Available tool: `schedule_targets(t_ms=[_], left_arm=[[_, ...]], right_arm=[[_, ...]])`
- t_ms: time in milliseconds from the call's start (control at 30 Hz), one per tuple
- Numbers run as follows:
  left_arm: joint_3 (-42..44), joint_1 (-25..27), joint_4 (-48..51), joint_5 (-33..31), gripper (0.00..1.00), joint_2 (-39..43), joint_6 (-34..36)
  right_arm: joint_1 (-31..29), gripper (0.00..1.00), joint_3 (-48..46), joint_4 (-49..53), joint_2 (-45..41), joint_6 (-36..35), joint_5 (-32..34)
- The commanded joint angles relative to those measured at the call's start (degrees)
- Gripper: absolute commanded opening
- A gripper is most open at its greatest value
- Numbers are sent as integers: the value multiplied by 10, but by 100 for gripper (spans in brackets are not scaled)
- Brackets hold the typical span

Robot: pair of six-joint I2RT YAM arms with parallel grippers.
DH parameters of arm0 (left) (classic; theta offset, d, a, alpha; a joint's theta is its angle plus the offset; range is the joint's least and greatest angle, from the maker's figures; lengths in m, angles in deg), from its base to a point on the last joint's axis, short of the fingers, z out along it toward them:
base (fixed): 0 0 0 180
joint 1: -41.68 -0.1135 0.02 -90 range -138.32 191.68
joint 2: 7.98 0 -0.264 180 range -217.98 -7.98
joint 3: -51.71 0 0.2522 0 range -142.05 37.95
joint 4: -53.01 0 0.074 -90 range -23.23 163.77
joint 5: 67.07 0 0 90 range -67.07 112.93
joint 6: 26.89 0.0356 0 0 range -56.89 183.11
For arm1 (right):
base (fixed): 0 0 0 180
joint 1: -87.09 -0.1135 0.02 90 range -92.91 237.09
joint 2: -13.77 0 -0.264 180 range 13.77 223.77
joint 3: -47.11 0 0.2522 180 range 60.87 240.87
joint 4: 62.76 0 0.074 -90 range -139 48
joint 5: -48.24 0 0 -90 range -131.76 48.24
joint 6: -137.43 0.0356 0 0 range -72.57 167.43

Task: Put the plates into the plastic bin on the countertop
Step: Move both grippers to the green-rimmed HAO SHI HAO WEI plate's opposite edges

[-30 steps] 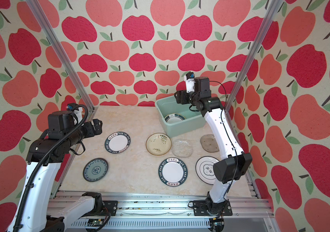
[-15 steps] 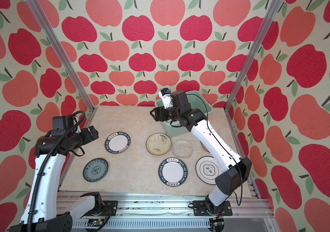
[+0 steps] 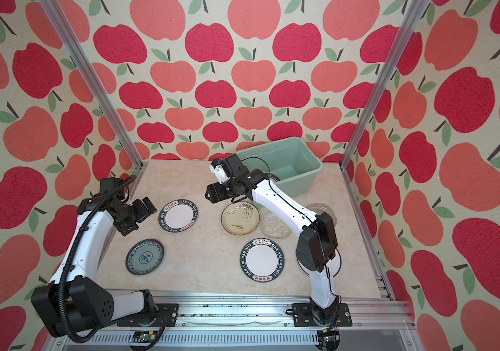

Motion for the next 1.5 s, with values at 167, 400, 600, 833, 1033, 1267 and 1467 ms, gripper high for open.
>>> schedule_targets(t_ms=[167,400,600,833,1033,1267,1467], left_arm=[[29,-5,-54,37,99,-36,10],[46,-9,-75,47,99,-55,16],[50,-16,-81,57,99,-77,24],[47,-22,-93,88,99,-119,23],[61,-26,-123,97,100,-145,23],[54,-40,-153,114,99,-185,34],[55,-53,-197,140,97,-214,37]], right_arm=[[-8,75,61,18,76,13,-32],[-8,74,65,0,117,33,-53],[-8,74,81,-4,156,76,-64],[-10,74,133,14,219,99,-108],[-17,74,191,19,278,114,-130],[-19,74,250,-5,339,154,-132],[-19,73,284,-28,384,190,-137]])
